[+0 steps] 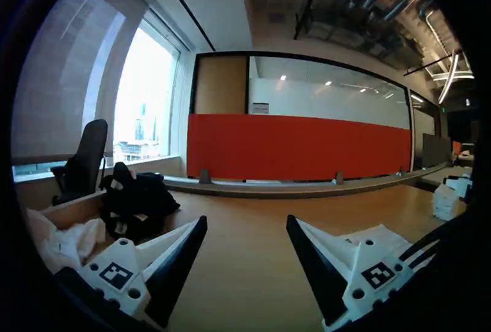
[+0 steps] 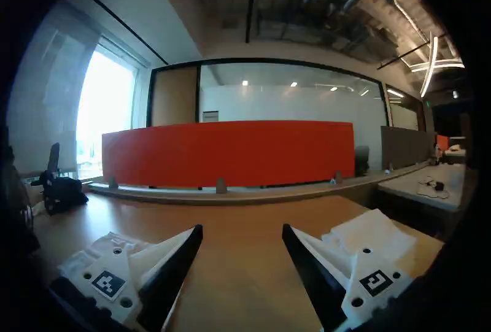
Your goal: Fold towel
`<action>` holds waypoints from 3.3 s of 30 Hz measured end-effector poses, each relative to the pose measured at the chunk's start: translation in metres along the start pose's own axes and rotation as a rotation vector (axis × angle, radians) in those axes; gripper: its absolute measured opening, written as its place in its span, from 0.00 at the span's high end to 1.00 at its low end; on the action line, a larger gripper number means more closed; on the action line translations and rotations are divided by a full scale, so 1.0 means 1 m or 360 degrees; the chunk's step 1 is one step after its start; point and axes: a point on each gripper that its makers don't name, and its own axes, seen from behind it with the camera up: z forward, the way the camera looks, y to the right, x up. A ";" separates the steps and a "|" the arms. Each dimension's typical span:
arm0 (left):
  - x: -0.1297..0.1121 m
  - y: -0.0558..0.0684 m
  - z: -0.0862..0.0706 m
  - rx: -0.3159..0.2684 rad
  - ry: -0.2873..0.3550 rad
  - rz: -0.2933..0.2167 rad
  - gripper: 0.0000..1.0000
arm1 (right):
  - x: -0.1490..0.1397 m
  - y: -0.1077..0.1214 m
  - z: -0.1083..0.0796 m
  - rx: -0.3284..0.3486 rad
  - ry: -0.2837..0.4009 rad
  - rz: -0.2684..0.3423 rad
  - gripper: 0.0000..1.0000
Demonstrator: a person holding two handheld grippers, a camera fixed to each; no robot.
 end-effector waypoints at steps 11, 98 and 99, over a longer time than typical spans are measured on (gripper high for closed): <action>0.073 0.005 0.002 -0.0001 -0.0019 0.0029 0.04 | 0.080 0.000 0.001 -0.0001 -0.0019 -0.0017 0.00; 0.008 0.096 -0.071 -0.0674 -0.0681 0.0345 0.04 | 0.042 -0.094 -0.066 0.0832 -0.0665 -0.0444 0.00; 0.005 0.097 -0.072 -0.0676 -0.0689 0.0348 0.04 | 0.038 -0.095 -0.067 0.0837 -0.0674 -0.0445 0.00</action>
